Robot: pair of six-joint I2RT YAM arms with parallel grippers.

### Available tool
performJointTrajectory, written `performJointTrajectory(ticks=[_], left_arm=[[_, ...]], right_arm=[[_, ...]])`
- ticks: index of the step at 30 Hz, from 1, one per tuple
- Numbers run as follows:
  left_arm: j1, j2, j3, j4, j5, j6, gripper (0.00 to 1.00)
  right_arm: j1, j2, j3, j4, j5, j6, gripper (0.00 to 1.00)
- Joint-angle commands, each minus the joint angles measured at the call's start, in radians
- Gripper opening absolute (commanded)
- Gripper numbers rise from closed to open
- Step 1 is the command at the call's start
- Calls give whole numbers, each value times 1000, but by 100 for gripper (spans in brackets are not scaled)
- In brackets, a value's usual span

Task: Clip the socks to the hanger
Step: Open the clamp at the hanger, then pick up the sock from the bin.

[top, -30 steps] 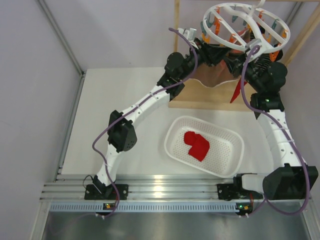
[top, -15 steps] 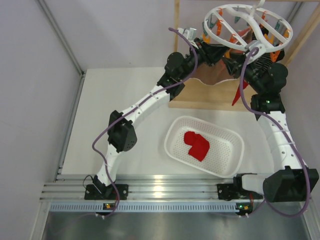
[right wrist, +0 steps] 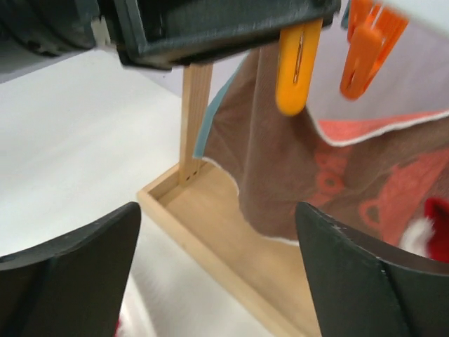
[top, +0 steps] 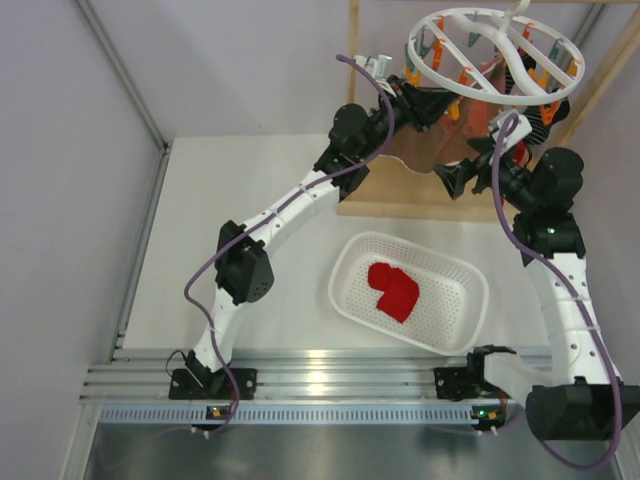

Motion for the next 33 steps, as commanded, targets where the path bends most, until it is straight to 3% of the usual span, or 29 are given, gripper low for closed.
performJointTrajectory(ticks=[1, 3, 4, 6, 9, 13, 17, 21, 30, 33], left_arm=[[-1, -8, 47, 41, -4, -14, 0], [-1, -8, 46, 41, -2, -14, 0], [-1, -10, 41, 42, -2, -14, 0], [-1, -11, 40, 39, -5, -13, 0], [-1, -13, 41, 37, -9, -10, 0], [-1, -13, 41, 37, -9, -8, 0], [-3, -13, 41, 36, -9, -7, 0], [-1, -11, 40, 36, -5, -8, 0], [-1, -16, 40, 31, -9, -5, 0], [-3, -14, 37, 27, -4, -10, 0]], right_arm=[[-44, -44, -21, -168, -116, -8, 93], [-50, -45, -30, -271, -210, -68, 85], [-52, -45, -44, -302, -232, -97, 77], [-52, -41, -55, -389, -272, -175, 71], [-36, 16, -31, -605, -320, -386, 57], [57, 120, -56, -774, -193, -545, 49], [139, 110, -148, -696, -64, -575, 47], [262, 90, -224, -679, 31, -712, 47], [431, 111, -311, -757, 54, -986, 42], [445, 148, -310, -817, 51, -1123, 47]])
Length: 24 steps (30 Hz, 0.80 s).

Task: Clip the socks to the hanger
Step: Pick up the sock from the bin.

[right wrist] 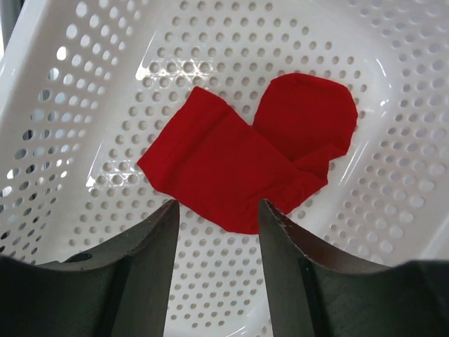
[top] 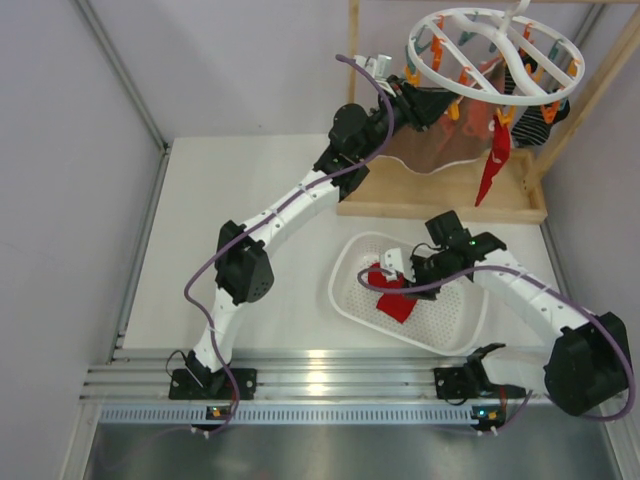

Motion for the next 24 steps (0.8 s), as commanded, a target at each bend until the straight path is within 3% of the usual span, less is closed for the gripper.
performJointTrajectory(ticks=[1, 3, 8, 24], left_arm=[[-3, -16, 35, 29, -5, -2, 0], [-2, -19, 32, 29, -7, 1, 0], [-2, -19, 30, 32, -9, 7, 0], [-2, -16, 21, 42, -10, -5, 0]], right_arm=[[23, 37, 5, -83, -1, -240, 49], [26, 52, 7, -103, 5, -321, 53], [52, 114, 16, -167, 13, -435, 52], [129, 232, -69, -19, 93, -412, 51]])
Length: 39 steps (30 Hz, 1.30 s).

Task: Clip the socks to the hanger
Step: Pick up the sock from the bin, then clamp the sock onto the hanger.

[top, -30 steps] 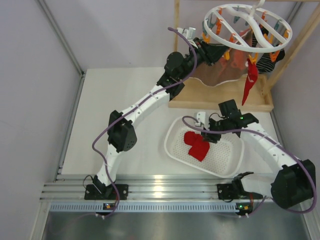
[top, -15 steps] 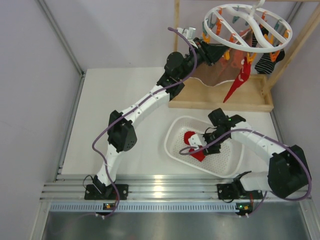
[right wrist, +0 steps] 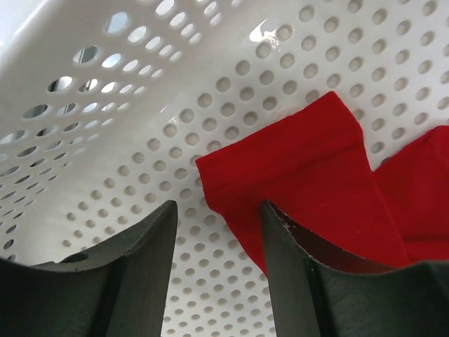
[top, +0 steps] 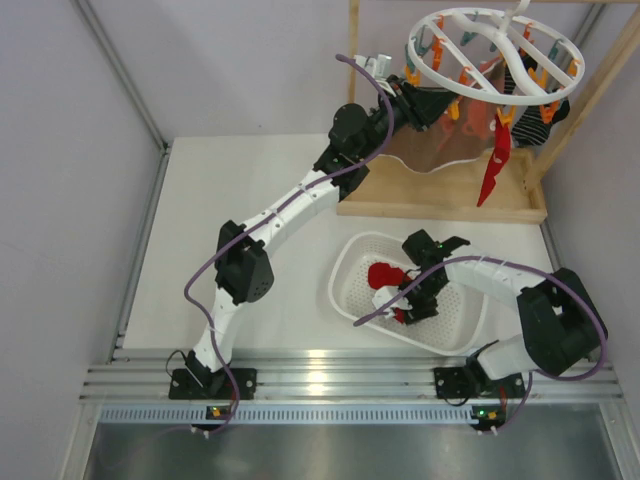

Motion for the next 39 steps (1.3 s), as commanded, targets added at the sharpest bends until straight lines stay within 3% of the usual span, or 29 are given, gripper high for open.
performJointTrajectory(ticks=[1, 5, 7, 11, 19, 25, 32, 34, 39], left_arm=[[-2, -14, 21, 41, -11, -4, 0], [-2, -14, 20, 41, -10, -3, 0], [-2, -16, 20, 40, -7, -3, 0], [-2, -17, 14, 40, -8, -4, 0], [-2, -19, 9, 35, -7, -4, 0], [-2, -19, 7, 37, -4, -6, 0], [-2, -14, 10, 37, -1, -20, 0], [-2, -16, 9, 32, 1, -24, 0], [-2, -22, 6, 26, -7, -26, 0]], right_arm=[[23, 9, -16, 88, 9, -12, 50], [26, 0, -32, 143, 21, 14, 43], [32, -17, -42, 168, 29, 29, 33], [38, -67, -99, 246, 44, 80, 0], [-44, -238, 28, 226, -75, 330, 0], [-274, -337, 148, 278, -239, 612, 0], [-504, -428, 191, 470, -369, 974, 0], [-526, -439, 204, 517, -379, 1051, 0], [-528, -489, 185, 769, -220, 1293, 0]])
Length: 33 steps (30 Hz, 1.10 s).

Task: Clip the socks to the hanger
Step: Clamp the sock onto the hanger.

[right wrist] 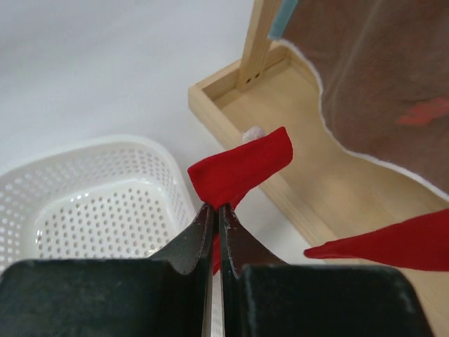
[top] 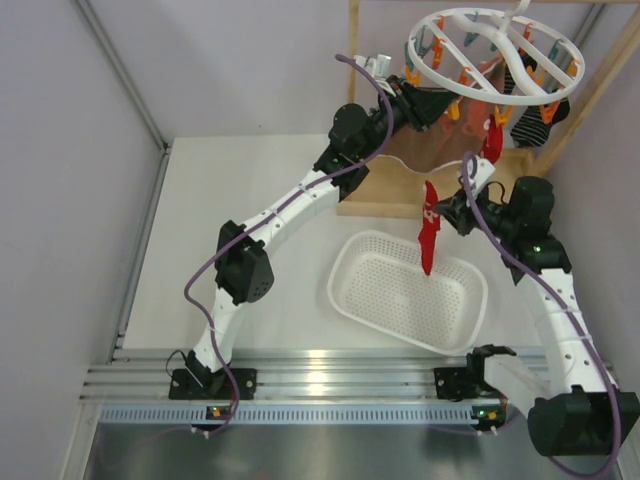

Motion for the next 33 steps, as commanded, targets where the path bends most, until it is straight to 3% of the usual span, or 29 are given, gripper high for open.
performJointTrajectory(ticks=[1, 11, 26, 33], left_arm=[[-2, -23, 6, 27, -5, -14, 0], [-3, -22, 9, 16, -9, -36, 0], [-3, -17, 9, -7, -12, -63, 0], [-6, -16, 9, -9, -15, -63, 0]], right_arm=[[-7, -59, 16, 259, 71, 223, 0], [-9, 5, 31, 602, 311, 294, 0], [62, 68, 28, 810, 456, 365, 0], [77, 74, 36, 828, 438, 369, 0]])
